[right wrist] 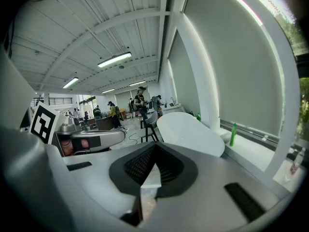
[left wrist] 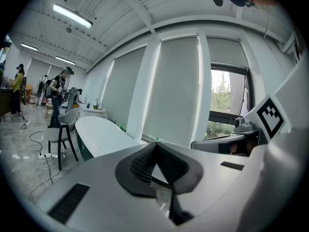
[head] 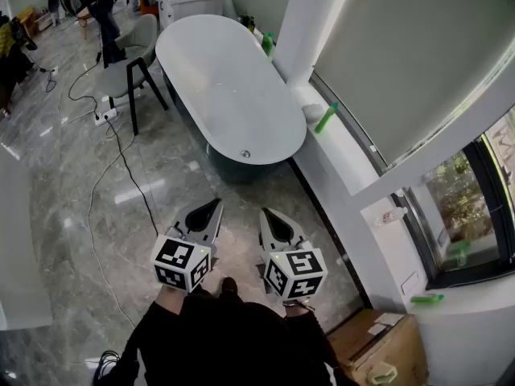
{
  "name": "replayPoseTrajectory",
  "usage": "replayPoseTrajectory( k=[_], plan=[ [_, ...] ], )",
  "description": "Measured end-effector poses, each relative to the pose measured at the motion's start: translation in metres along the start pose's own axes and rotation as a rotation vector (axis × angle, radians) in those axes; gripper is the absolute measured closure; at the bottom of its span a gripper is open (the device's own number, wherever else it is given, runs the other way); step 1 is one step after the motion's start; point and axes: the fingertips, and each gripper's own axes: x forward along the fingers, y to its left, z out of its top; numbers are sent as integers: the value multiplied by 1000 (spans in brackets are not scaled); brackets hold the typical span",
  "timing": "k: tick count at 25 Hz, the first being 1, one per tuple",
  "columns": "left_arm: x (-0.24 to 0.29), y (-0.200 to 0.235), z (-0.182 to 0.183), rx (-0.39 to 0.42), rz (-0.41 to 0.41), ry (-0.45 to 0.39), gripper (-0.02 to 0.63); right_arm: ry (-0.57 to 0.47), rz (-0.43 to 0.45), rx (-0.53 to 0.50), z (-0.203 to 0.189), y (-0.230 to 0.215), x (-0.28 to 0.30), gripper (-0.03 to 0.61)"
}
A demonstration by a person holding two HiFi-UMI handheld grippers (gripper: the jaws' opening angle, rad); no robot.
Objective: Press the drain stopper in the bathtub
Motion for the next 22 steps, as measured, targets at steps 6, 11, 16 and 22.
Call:
replayPoseTrajectory(
  k=[6,11,16,22],
  plan=[
    [0,-10,-6,-2,-5,16,607,5,-5,5,-3,-6,-9,577],
    [0,-13,-7,-5,-3,17,607,8,6,10,-3,-10,-11,577],
    [3,-7,-3,-19,11,7,607,-7,29,50,-4,-17,-14,577],
    [17,-9,7,5,16,0,607,-17,9,88,-1,-42,-19,577]
  ],
)
